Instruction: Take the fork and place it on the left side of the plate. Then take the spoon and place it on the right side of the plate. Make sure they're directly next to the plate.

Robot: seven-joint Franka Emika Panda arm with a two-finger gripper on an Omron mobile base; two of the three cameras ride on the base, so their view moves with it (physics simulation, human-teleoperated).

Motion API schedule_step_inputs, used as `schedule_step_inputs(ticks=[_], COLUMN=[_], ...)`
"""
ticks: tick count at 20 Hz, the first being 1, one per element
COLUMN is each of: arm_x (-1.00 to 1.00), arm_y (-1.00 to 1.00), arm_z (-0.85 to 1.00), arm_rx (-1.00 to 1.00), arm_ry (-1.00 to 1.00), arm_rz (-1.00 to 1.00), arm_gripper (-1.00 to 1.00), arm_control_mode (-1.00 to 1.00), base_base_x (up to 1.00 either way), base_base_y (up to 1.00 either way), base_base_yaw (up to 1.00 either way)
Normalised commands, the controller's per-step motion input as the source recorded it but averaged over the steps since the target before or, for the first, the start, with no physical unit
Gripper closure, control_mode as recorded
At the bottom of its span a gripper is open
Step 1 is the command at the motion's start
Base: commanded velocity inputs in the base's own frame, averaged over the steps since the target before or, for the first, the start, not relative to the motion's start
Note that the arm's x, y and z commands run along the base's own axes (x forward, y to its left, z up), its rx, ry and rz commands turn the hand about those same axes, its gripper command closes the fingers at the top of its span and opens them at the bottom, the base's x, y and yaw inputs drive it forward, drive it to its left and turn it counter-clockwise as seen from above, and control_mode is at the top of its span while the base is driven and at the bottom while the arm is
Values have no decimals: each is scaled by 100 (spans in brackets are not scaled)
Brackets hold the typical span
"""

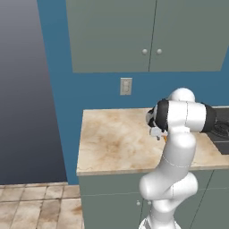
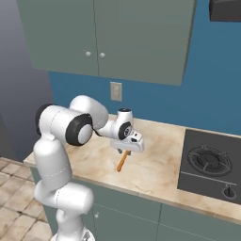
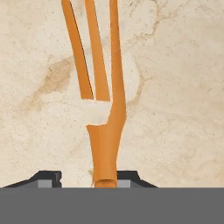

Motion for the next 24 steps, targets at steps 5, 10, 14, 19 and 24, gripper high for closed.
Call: schedule_step_inputs(ticks=[5,10,14,19,24], arm_x=[-44,-65,-71,-75,-61], arm_y=[0,0,0,0,8], arm_z=[-3,24,86,100,100], arm_rx=[0,0,2,2,0], arm_ry=[-8,-19,-25,-22,-13], arm_rz=[-17,-20,-13,-7,-1], arm_gripper=[100,100,100,100,100], arm_control_mode=[-100,-100,-100,-100,-100], base_base_x=[0,0,0,0,0], base_base_y=[0,0,0,0,0], base_base_yaw=[0,0,0,0,0])
